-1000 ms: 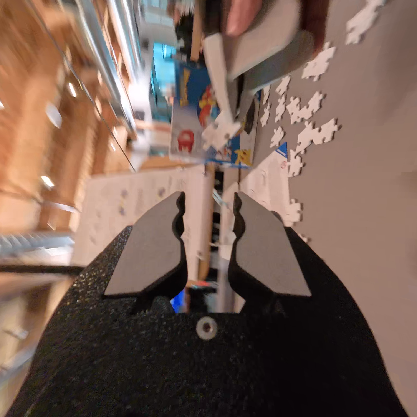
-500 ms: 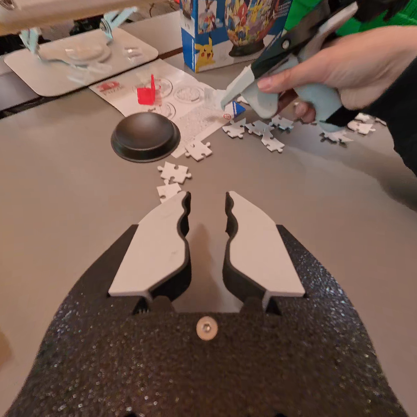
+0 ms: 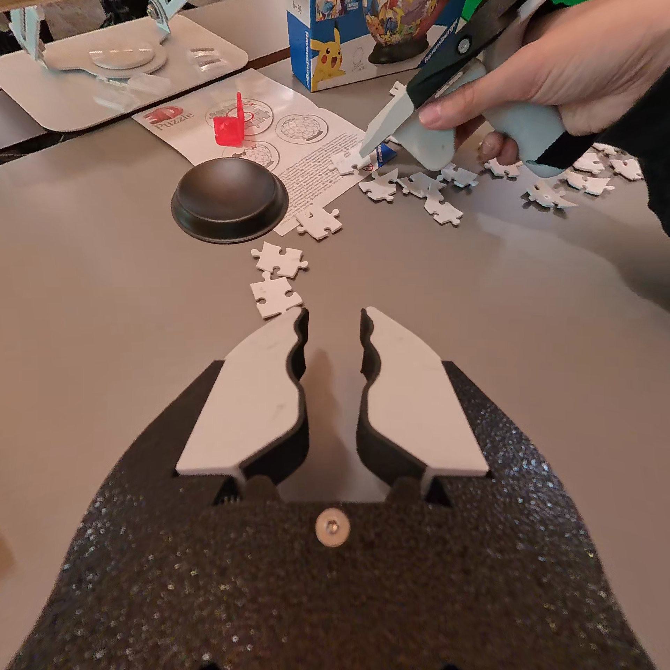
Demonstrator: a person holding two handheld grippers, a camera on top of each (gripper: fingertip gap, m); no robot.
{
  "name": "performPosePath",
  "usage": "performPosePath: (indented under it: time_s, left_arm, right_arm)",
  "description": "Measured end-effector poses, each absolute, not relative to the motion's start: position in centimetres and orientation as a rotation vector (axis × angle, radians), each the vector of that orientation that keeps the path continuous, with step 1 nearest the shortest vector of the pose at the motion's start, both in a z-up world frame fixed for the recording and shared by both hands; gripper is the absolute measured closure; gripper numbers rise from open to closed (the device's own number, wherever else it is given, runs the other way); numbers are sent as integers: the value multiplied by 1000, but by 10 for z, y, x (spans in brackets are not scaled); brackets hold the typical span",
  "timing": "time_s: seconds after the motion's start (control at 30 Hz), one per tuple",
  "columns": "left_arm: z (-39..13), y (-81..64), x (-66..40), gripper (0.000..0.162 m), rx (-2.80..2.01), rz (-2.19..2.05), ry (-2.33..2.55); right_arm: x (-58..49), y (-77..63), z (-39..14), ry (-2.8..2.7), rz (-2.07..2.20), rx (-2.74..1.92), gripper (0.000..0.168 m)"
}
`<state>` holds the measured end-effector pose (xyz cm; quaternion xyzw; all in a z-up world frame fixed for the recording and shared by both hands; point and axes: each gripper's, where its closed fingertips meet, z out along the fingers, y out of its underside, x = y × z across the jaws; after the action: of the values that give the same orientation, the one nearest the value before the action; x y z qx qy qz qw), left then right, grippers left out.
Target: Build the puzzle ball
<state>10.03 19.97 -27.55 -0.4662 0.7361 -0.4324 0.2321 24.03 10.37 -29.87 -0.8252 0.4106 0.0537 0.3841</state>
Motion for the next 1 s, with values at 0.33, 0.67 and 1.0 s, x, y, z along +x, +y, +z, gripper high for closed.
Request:
performPosePath:
  time_s: [0.33, 0.67, 1.0]
  left_arm:
    - [-275, 208, 100, 136, -1296, -1180, 1999]
    - [-237, 260, 96, 135, -1298, -1089, 1864]
    - [-220, 474, 80, 135, -1500, -331, 2003]
  right_arm:
    - [229, 106, -297, 982, 194, -2164, 155]
    - [200, 109, -236, 712, 197, -1902, 146]
    - [141, 54, -218, 458, -107, -1914, 121]
